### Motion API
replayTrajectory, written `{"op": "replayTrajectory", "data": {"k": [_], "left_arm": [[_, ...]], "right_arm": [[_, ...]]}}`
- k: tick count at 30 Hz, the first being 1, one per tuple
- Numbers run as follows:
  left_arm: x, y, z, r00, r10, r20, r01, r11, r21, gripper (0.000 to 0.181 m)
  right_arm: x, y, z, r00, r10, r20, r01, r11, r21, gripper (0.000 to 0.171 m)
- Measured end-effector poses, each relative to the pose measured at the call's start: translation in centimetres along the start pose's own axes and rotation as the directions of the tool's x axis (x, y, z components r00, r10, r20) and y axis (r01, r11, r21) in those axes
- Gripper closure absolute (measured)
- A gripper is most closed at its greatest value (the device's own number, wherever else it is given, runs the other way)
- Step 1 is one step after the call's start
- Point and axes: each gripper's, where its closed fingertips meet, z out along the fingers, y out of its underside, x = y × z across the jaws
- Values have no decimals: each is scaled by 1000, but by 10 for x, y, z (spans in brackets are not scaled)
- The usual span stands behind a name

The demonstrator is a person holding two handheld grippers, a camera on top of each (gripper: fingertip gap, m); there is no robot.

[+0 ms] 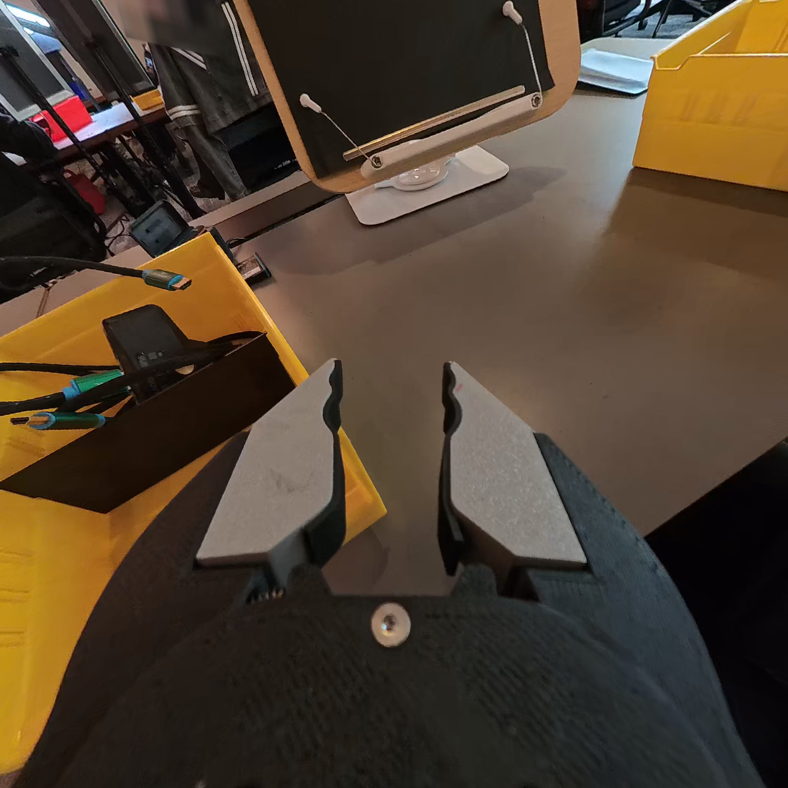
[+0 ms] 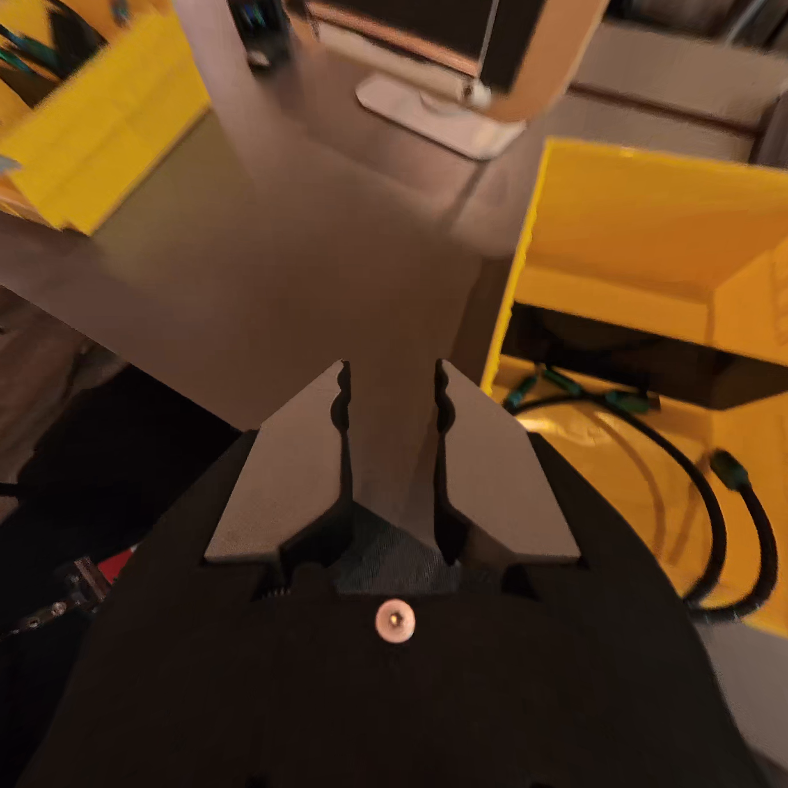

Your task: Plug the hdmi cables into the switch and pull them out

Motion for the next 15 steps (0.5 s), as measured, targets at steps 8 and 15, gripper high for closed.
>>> {"op": "replayTrajectory", "data": {"k": [8, 15], "left_arm": [[2, 1, 1, 1000, 10, -6, -10, 1000, -2, 137], [5, 1, 2, 1000, 17, -8, -17, 1000, -5, 137]], "right_arm": [[-30, -29, 2, 984, -174, -27, 176, 979, 107, 137], [-32, -27, 8, 986, -165, -7, 165, 982, 90, 137]]}}
